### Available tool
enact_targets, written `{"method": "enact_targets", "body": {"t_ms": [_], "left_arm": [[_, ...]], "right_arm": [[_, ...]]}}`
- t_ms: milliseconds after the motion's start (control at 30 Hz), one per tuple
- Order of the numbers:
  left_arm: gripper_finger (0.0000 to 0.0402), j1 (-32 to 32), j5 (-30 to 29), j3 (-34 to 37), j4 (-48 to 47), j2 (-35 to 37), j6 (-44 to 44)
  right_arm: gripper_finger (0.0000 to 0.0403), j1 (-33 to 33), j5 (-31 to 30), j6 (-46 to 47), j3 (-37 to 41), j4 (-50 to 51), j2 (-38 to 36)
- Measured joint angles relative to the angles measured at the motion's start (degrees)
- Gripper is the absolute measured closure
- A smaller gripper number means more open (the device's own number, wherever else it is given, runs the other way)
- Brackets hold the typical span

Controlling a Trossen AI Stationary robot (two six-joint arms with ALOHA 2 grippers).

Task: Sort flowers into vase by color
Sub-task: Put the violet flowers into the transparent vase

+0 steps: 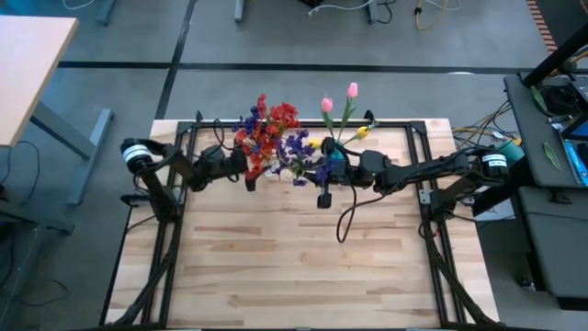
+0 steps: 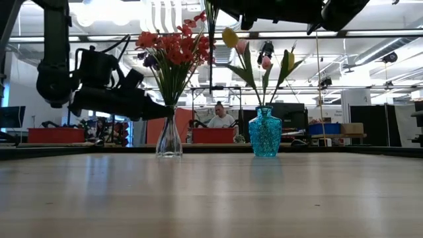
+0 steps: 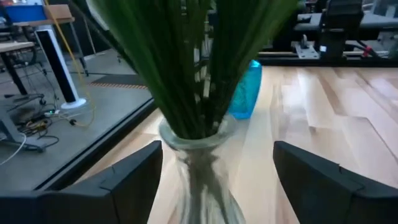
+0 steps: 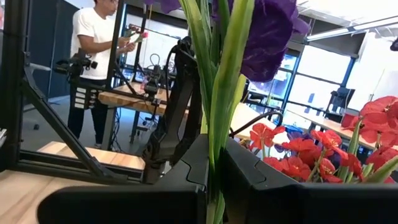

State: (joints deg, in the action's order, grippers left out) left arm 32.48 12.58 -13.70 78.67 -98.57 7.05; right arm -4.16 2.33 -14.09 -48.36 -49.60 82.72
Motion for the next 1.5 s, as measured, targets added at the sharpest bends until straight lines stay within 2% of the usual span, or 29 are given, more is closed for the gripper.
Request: {"method": "enact_targets", "body": {"t_ms": [367,700,1200,1500], "left_arm": [[0.0139,0.27,0.04,-1.75,4.34,-3.86,0.01],[0.0196,0.95,0.04,-1.65,7.22,-6.44,0.04],[0.0243,1.02,0.08,-3.20,9.87,-9.98,-0.52],[0.0295,1.02,0.10,-3.18,10.20,-10.02,-0.60]], "right_arm": [[0.0385,-0.28,0.02,-0.53,0.00,0.55,0.00],[0.0385,-0.28,0.00,-1.07,0.00,1.09,0.00],[0.0385,-0.50,-0.05,-0.96,0.02,1.16,0.00],[0.0385,-0.55,-0.10,-1.09,0.02,1.33,0.00]]}}
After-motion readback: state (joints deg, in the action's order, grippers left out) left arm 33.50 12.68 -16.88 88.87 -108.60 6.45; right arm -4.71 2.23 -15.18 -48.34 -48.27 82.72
